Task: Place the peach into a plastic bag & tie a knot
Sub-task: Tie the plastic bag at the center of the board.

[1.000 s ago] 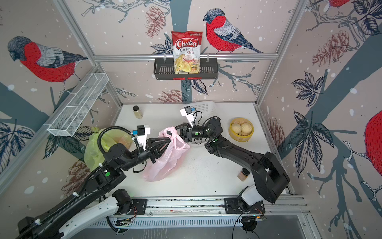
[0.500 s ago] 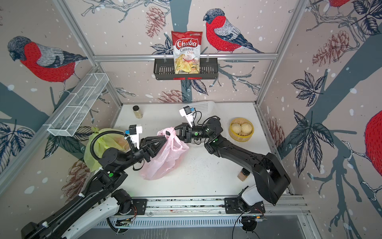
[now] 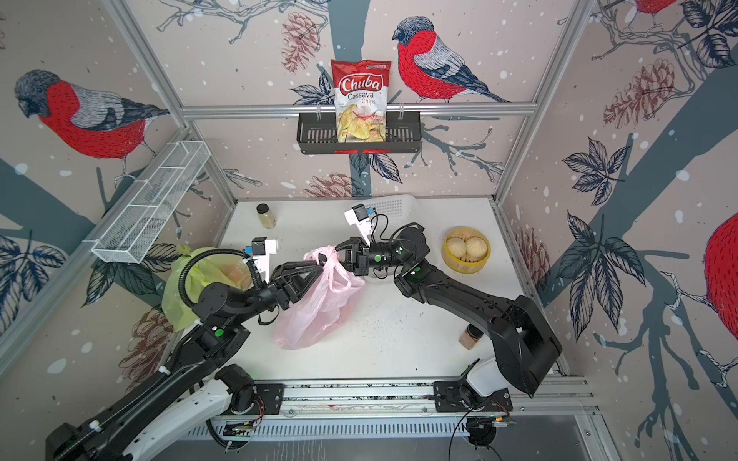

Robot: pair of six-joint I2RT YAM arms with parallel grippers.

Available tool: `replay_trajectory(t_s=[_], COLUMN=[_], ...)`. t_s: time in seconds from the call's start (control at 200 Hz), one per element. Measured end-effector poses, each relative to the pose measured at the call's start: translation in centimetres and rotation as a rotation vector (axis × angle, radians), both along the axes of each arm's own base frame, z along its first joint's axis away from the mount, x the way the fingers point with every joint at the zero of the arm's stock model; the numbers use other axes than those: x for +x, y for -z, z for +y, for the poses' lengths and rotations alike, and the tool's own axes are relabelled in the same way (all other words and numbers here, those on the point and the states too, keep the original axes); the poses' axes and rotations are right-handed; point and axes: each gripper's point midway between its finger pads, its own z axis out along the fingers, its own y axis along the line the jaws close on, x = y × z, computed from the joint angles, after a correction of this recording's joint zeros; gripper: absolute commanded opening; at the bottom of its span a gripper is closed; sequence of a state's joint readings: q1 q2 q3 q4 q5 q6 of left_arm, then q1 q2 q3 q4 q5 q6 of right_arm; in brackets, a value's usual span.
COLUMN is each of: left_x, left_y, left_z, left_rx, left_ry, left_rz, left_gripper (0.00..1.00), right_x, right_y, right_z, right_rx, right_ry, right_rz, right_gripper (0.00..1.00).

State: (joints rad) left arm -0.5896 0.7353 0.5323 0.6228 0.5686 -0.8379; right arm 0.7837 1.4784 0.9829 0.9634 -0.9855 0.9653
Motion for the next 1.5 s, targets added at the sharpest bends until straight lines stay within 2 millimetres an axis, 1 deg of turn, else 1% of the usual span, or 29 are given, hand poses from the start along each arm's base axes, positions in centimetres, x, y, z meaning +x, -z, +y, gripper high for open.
replay_trajectory(t_s=[0.11, 0.205, 0.355, 0.47, 0.51, 0.555, 0.6, 0.66, 0.795, 0.84, 0.891, 0.966, 1.091, 1.151, 1.211, 1.301, 1.396, 1.501], left_x=[0.6, 0.8, 1.3, 2.2, 2.8, 3.3, 3.9, 5.0, 6.3, 6.5, 6.7, 6.8, 6.7, 6.7, 6.7, 6.8, 6.8, 6.8], left_y=[0.4, 0.5, 0.8, 1.8, 2.4, 3.4, 4.7, 6.7, 10.0, 10.8, 11.4, 11.2, 10.1, 9.5, 9.4, 9.5, 9.6, 9.8], left_z=[0.0, 0.0, 0.1, 0.6, 0.9, 1.2, 1.5, 2.1, 2.8, 3.0, 3.3, 3.7, 3.9, 3.9, 3.9, 3.9, 3.8, 3.7], left_rx=[0.004, 0.004, 0.010, 0.031, 0.040, 0.050, 0.069, 0.093, 0.149, 0.161, 0.169, 0.166, 0.154, 0.148, 0.147, 0.153, 0.155, 0.158], left_ry=[-0.007, -0.008, -0.018, -0.049, -0.069, -0.091, -0.116, -0.171, -0.237, -0.251, -0.270, -0.283, -0.292, -0.291, -0.290, -0.290, -0.285, -0.279], left_rz=[0.024, 0.036, 0.050, 0.086, 0.104, 0.126, 0.160, 0.213, 0.279, 0.294, 0.302, 0.291, 0.258, 0.247, 0.243, 0.240, 0.247, 0.250], left_gripper=[0.14, 0.00, 0.00, 0.00, 0.00, 0.00, 0.00, 0.00, 0.00, 0.00, 0.00, 0.00, 0.00, 0.00, 0.00, 0.00, 0.00, 0.00], right_x=[0.0, -0.1, 0.2, 1.0, 1.4, 1.9, 2.5, 2.8, 4.0, 4.2, 4.0, 3.7, 3.5, 3.1, 2.5, 0.8, -0.9, -1.6], right_y=[0.0, -0.1, 0.3, 1.3, 2.1, 3.2, 4.5, 6.5, 10.3, 11.2, 11.6, 11.4, 10.3, 9.3, 8.3, 7.4, 6.6, 6.4], right_z=[0.0, 0.1, 0.3, 0.5, 0.5, 0.6, 0.7, 0.6, -0.4, -0.9, -1.4, -2.3, -4.1, -5.1, -5.6, -5.2, -3.8, -2.3], right_rx=[0.001, 0.004, -0.010, -0.049, -0.076, -0.115, -0.161, -0.231, -0.367, -0.404, -0.433, -0.456, -0.489, -0.485, -0.462, -0.438, -0.412, -0.409], right_ry=[0.002, 0.003, 0.022, 0.066, 0.086, 0.111, 0.136, 0.151, 0.224, 0.246, 0.263, 0.292, 0.378, 0.417, 0.433, 0.403, 0.354, 0.317], right_rz=[-0.001, -0.004, -0.015, -0.015, -0.018, -0.019, -0.018, -0.017, -0.015, -0.015, -0.023, -0.041, -0.078, -0.087, -0.079, -0.048, -0.026, -0.016], right_gripper=[0.00, 0.00, 0.00, 0.00, 0.04, 0.11, 0.18, 0.30, 0.51, 0.55, 0.57, 0.61, 0.67, 0.70, 0.73, 0.75, 0.75, 0.75])
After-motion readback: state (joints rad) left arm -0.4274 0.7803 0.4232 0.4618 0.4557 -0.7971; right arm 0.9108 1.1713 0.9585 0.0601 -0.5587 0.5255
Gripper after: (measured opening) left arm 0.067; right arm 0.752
